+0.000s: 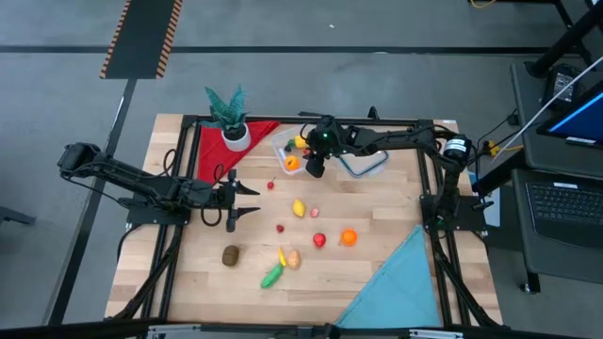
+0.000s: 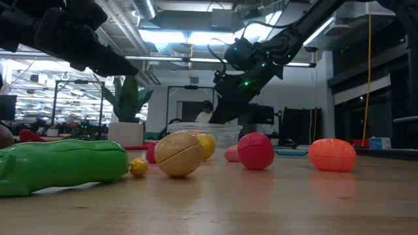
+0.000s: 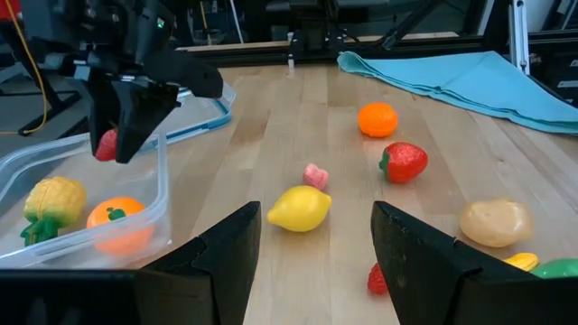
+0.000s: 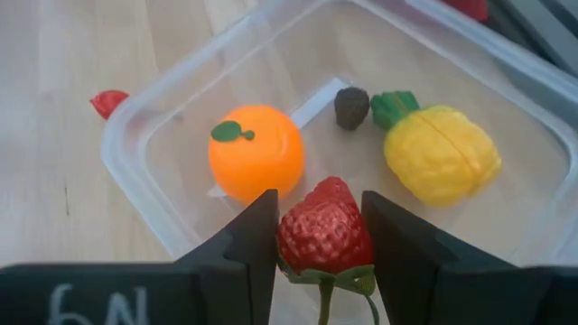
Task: Pick and placing Produce into tupperware
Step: Put the right red strawberry into the transparent container, then put the red cherry into the transparent container
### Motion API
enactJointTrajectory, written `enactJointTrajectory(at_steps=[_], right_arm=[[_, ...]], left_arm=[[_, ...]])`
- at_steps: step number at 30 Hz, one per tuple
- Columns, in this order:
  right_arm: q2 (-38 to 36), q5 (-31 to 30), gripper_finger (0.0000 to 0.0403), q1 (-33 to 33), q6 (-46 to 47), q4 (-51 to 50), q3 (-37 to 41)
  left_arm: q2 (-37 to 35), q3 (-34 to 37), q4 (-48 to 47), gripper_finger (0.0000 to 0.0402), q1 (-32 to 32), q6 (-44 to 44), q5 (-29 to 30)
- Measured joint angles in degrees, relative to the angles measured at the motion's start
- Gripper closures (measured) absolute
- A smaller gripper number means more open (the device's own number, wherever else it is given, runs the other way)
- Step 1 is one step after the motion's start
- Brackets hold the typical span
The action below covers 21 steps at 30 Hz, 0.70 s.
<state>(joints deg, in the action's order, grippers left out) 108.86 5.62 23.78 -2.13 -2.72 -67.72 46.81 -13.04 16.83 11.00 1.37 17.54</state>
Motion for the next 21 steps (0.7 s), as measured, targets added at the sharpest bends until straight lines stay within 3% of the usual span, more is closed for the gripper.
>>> enactJointTrajectory(at_steps=[4, 13, 21], right_arm=[[0.33, -0.01, 0.0256, 0.03, 0.02, -0.26, 0.00], [0.33, -0.12, 0.0187, 0.05, 0.04, -0.30, 0.00], [-0.83, -0.11, 0.0180, 0.88, 0.30, -0.03, 0.00]], left_arm=[[0.00, 0.00, -0.09, 0.0198, 0.00, 0.00, 0.00], [0.00, 0.00, -0.12, 0.0198, 0.00, -0.02, 0.00], [0.02, 0.00, -0.14, 0.0198, 0.00, -0.41, 0.00]])
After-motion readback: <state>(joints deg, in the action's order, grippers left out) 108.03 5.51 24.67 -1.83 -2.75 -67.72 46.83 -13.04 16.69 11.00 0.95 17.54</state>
